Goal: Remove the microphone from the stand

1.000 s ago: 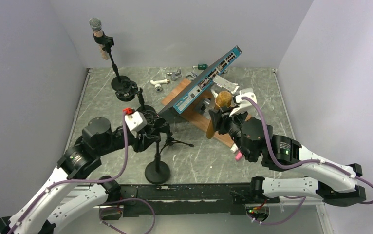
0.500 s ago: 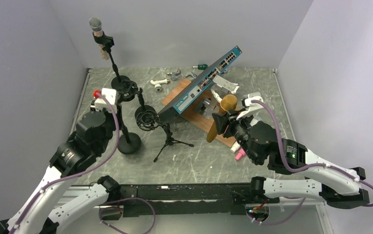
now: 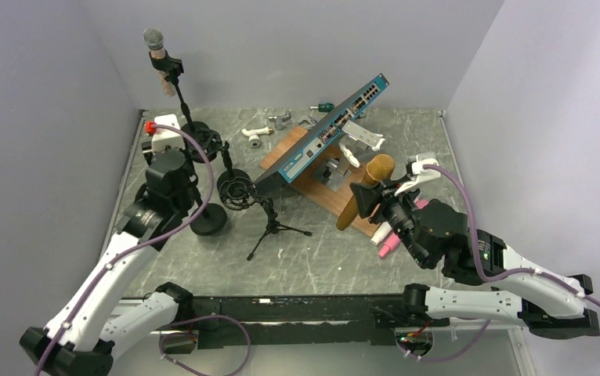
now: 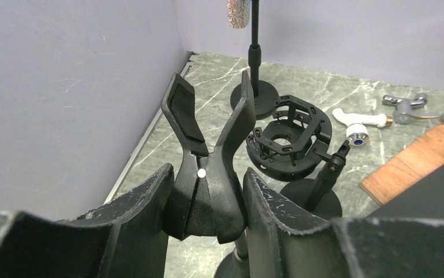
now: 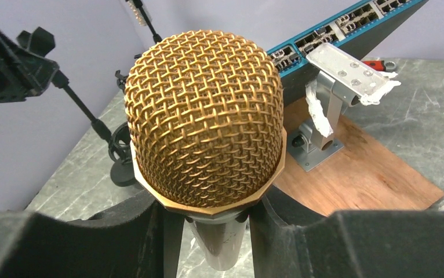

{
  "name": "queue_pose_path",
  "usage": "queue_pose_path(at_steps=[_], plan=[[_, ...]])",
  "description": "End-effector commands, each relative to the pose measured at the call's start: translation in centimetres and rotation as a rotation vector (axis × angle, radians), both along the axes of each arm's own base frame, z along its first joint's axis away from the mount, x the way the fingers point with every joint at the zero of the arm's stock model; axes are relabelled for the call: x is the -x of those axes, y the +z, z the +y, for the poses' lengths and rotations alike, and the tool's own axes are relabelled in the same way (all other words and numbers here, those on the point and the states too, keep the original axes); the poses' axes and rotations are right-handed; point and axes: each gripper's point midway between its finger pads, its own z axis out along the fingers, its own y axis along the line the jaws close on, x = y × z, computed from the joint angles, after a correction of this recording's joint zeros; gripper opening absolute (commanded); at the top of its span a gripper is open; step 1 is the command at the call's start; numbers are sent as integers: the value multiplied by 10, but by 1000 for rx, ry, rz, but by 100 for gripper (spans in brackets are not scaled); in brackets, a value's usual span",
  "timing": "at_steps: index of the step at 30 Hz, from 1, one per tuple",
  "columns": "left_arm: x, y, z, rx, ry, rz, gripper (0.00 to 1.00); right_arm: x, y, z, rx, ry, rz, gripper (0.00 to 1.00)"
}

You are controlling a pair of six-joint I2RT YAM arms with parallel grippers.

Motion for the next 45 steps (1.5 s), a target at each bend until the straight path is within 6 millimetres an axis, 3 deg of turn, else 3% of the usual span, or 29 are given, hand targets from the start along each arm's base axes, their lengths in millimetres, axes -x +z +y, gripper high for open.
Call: queue_pose_path(at_steps=[1, 5, 12, 21, 33, 36, 42, 43, 45], plan=[[-20, 27, 3, 39, 62, -178, 0, 1, 7, 2, -40, 9, -4, 0], [-32, 22, -1, 46, 50, -201, 0, 1, 6, 1, -45, 7, -5, 0], [-41, -2, -27, 112, -76, -145, 0, 1, 7, 0, -51, 7, -8, 0], [-23, -72, -32, 174, -102, 18, 0, 2, 4, -2, -66, 9, -10, 0], [0, -189, -30, 249, -3, 289, 0, 3, 3, 2, -64, 19, 0, 0], [2, -197, -30, 247, 10, 325, 0, 3, 4, 4, -60, 24, 2, 0], [0, -176, -25, 251, 36, 275, 0, -1, -6, 1, -27, -16, 17, 0], [0, -173, -23, 250, 42, 268, 2, -3, -10, -1, -14, -36, 22, 0], [0, -165, -21, 249, 57, 259, 19, -7, -20, -5, 23, -79, 40, 0]])
